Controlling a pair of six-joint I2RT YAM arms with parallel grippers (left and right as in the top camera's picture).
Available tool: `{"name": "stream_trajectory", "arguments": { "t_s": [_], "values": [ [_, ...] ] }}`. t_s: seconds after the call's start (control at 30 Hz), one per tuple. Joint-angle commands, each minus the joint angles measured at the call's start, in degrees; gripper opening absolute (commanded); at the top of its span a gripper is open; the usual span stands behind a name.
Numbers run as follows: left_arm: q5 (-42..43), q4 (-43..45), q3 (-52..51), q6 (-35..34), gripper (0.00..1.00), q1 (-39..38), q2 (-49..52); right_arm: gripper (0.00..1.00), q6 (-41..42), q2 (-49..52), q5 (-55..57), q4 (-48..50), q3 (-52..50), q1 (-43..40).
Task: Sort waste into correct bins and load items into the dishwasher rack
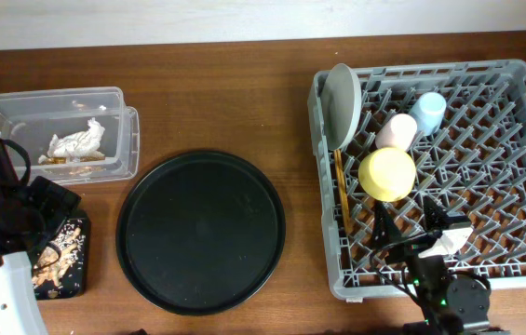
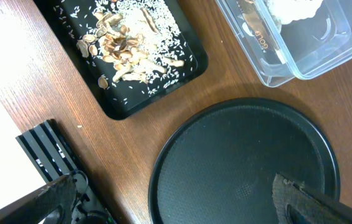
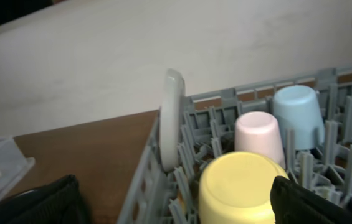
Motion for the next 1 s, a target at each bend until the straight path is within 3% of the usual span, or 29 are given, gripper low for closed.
{"name": "stream_trajectory", "arguments": {
  "t_s": [0.0,0.5,0.7,0.97],
  "values": [
    [-0.22,-0.04,0.2,0.28,0.99,0.35,0.02,0.98,-0.59,-0.61,-0.35,0.98,-0.46,-2.32],
    [-0.24,-0.04,0.2,0.28,0.99,0.35,0.02,0.98,-2.08,-0.61,-0.15,4.39,-1.38,-3.65],
    [-0.24,-0.04,0.2,0.28,0.99,0.35,0.02,0.98,-2.01,-0.61,-2.03,12.83,-6.34,-3.63],
    [-0.22,-0.04,0.2,0.28,0.99,0.35,0.02,0.98,-2.12,-0.61,1.01,13.46,-7.41,-1.7]
  ]
}}
